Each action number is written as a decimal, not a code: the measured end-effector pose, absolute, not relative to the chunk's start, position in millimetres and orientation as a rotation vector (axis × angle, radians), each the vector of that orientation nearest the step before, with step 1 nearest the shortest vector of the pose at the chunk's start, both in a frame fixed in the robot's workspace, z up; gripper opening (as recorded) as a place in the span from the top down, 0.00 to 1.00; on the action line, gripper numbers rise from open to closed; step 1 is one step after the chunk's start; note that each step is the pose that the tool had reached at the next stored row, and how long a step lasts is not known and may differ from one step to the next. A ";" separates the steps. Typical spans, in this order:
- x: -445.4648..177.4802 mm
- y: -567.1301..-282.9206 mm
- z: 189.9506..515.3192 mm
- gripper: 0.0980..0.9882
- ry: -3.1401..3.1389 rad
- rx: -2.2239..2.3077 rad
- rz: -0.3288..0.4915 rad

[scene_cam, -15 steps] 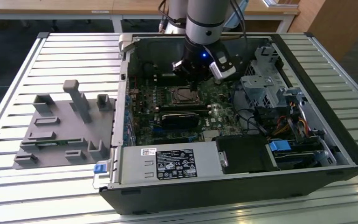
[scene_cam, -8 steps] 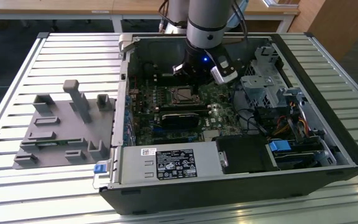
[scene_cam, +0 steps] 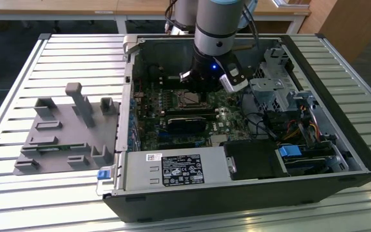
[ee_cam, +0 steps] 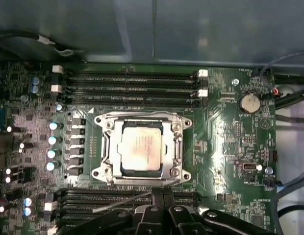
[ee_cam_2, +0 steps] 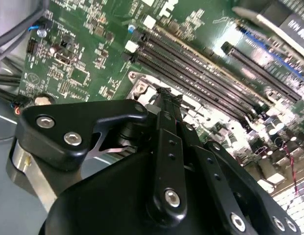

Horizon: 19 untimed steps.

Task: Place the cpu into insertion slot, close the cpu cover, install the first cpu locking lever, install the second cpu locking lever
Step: 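Install the second cpu locking lever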

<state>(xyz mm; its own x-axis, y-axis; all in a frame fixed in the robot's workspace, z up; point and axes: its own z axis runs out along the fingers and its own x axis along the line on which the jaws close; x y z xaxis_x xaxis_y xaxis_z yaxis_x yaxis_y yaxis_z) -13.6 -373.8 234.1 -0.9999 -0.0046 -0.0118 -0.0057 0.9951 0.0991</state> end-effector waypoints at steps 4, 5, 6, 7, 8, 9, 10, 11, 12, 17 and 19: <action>-18.7 -376.4 233.6 0.97 3.126 -0.008 0.156; -22.0 -376.6 233.6 0.97 3.126 -0.008 0.156; -25.6 -376.7 233.5 0.97 3.126 -0.008 0.156; -29.6 -376.8 233.4 0.97 3.126 -0.008 0.157; -34.1 -376.9 233.4 0.97 3.126 -0.008 0.157; -37.9 -376.9 233.3 0.97 3.126 -0.008 0.157; -41.3 -376.9 233.2 0.97 3.126 -0.008 0.158; -44.3 -376.9 233.0 0.97 3.126 -0.008 0.158; -46.6 -376.8 232.7 0.97 3.126 -0.008 0.158; -50.4 -376.9 226.5 0.97 3.126 -0.008 0.160; -51.0 -376.9 223.1 0.97 3.126 -0.008 0.162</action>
